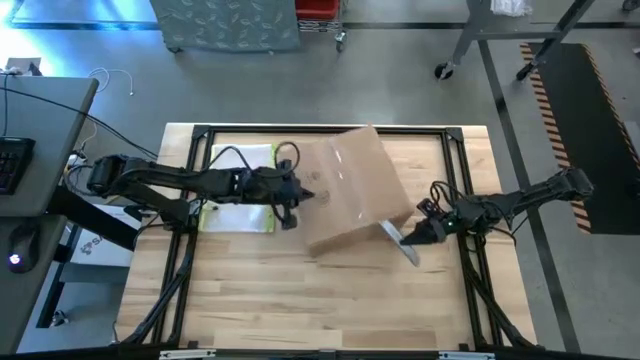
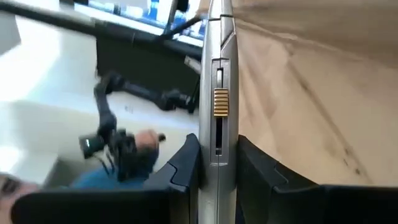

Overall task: Unpack boxes
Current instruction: Open the cardboard box using the silver cutter

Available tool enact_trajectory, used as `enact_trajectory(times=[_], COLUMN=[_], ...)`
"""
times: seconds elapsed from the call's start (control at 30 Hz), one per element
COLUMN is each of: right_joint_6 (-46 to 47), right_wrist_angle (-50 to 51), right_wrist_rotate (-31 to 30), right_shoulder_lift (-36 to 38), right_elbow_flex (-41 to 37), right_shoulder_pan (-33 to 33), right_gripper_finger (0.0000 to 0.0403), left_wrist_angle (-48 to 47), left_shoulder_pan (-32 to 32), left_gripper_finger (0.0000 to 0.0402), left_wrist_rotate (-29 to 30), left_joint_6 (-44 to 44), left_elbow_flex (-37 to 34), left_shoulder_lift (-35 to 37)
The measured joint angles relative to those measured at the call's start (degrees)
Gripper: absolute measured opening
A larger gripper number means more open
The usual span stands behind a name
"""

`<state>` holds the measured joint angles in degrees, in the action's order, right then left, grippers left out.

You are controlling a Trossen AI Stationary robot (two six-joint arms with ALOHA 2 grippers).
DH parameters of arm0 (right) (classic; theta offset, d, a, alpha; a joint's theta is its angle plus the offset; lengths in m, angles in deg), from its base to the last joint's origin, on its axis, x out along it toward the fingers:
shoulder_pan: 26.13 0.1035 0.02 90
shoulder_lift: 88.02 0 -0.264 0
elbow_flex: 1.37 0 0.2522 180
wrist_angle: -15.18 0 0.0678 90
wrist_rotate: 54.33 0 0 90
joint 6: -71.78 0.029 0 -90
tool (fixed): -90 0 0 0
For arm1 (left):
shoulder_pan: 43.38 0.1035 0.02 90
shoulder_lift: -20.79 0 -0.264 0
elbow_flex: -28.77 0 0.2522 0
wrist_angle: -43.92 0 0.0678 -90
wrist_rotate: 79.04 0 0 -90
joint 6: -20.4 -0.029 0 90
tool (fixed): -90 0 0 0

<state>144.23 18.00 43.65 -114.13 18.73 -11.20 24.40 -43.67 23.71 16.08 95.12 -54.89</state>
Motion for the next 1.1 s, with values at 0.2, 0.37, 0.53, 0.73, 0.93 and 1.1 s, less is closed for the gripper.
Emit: enact_trajectory(times=[0.2,0.37,0.53,0.73,0.93,1.1], right_joint_6=[-15.8,-32.0,-46.5,-56.8,-59.0,-59.0], right_wrist_angle=[2.5,2.4,2.4,0.5,-0.5,-1.7], right_wrist_rotate=[0.2,-8.4,-18.8,-28.5,-31.6,-31.8], right_shoulder_lift=[-0.2,-1.4,-6.4,-15.1,-22.1,-25.2], right_elbow_flex=[4.3,9.9,15.1,19.7,23.2,24.0], right_shoulder_pan=[0.0,-0.1,-0.1,-0.1,-0.1,-0.2], right_gripper_finger=[0.0059,0.0059,0.0059,0.0059,0.0059,0.0059], left_wrist_angle=[5.5,18.1,38.7,55.2,55.4,54.9], left_shoulder_pan=[1.0,1.1,1.1,2.1,2.6,2.6], left_gripper_finger=[0.0001,0.0036,0.0112,0.0216,0.0267,0.0251], left_wrist_rotate=[-5.8,-11.4,-13.4,-14.4,-19.0,-20.3], left_joint_6=[3.4,3.9,6.5,10.8,12.6,9.5], left_elbow_flex=[0.4,0.5,0.5,4.7,12.3,14.8], left_shoulder_lift=[0.7,-3.9,-11.7,-22.7,-28.6,-29.5])
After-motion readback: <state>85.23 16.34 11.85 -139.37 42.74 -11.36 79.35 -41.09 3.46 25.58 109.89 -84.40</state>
